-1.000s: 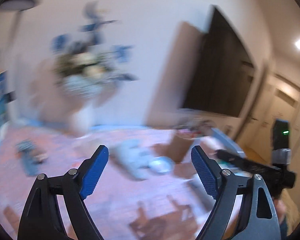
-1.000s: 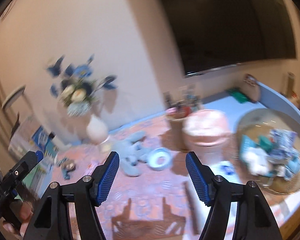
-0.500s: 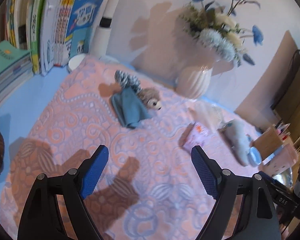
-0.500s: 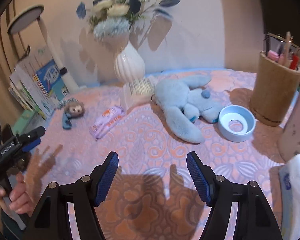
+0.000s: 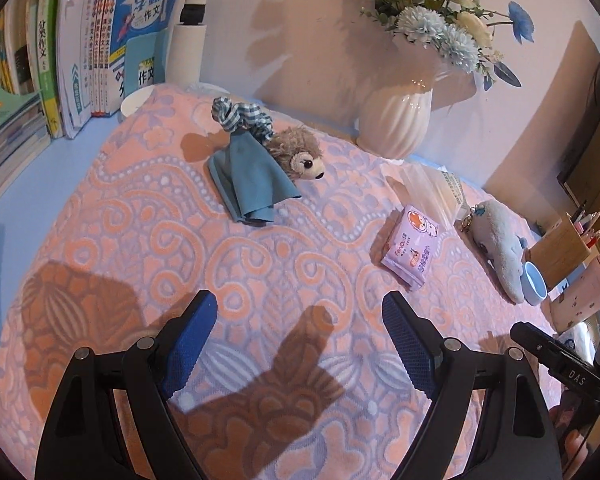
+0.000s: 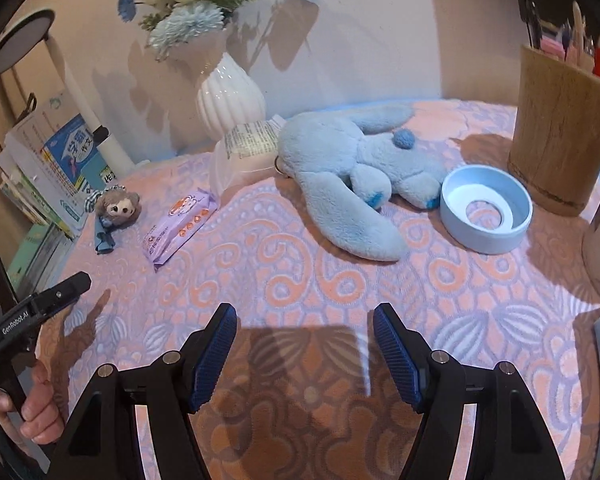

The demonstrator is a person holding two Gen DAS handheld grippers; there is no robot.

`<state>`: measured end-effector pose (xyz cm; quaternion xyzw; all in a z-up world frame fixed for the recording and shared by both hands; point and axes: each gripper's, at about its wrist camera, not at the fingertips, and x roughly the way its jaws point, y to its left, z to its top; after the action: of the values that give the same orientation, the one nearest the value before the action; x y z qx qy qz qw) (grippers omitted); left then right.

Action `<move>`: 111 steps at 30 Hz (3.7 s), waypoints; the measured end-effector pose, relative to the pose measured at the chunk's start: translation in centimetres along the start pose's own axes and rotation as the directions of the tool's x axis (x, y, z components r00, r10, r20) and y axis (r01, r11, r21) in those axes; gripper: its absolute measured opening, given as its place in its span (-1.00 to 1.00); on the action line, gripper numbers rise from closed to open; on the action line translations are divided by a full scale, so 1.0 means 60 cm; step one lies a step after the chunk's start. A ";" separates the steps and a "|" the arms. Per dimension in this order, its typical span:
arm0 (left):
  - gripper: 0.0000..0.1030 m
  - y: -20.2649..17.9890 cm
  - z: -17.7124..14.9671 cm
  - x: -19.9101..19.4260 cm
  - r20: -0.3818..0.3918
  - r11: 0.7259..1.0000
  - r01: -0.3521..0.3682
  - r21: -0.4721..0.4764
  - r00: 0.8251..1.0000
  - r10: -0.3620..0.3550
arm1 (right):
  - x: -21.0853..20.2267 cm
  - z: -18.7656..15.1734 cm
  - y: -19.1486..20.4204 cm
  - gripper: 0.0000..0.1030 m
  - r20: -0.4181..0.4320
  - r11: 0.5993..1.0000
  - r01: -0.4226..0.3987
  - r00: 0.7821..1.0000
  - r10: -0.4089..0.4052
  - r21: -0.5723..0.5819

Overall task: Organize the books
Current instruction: 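Move both open tools back over the bedspread, then grasp the lilac wipes pack with the left tool while the right tool grasps the blue bowl, then carry the wipes pack and blue bowl with both tools to the glass plate, then open both tools to drop the wipes pack and bowl onto the plate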

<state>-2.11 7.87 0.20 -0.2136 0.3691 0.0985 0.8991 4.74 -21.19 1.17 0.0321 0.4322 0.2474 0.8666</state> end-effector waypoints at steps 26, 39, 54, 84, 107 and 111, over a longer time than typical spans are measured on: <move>0.62 -0.173 0.077 0.022 -0.077 0.947 0.091 0.310 0.995 -0.070 | -0.066 0.086 -0.098 0.72 0.001 0.963 0.212 0.977 -0.215 0.167; 0.34 -0.192 0.049 0.142 -0.165 0.925 0.104 0.367 0.985 -0.045 | 0.025 0.099 -0.130 0.72 -0.054 0.931 0.345 0.938 -0.341 0.116; -0.31 -0.192 0.034 0.102 -0.116 0.911 0.148 0.384 0.987 -0.112 | -0.034 0.075 -0.097 0.28 0.025 0.940 0.326 0.944 -0.330 0.098; -0.31 -0.629 -0.114 -0.065 -0.238 0.605 0.523 0.600 0.839 -0.489 | -0.425 -0.047 -0.304 0.28 0.215 0.859 0.408 0.849 -0.482 0.310; -0.10 -0.884 -0.168 -0.021 -0.326 0.462 0.563 0.685 0.805 -0.496 | -0.440 0.000 -0.518 0.32 0.172 0.779 0.421 0.820 -0.546 0.464; 0.53 -0.891 -0.185 -0.019 -0.371 0.428 0.598 0.677 0.780 -0.504 | -0.434 -0.008 -0.547 0.33 0.157 0.764 0.417 0.821 -0.549 0.492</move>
<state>8.09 -44.73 10.59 0.0744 0.3334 -0.3790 0.8600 4.37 -61.88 11.13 0.1475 0.3367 -0.0978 0.9248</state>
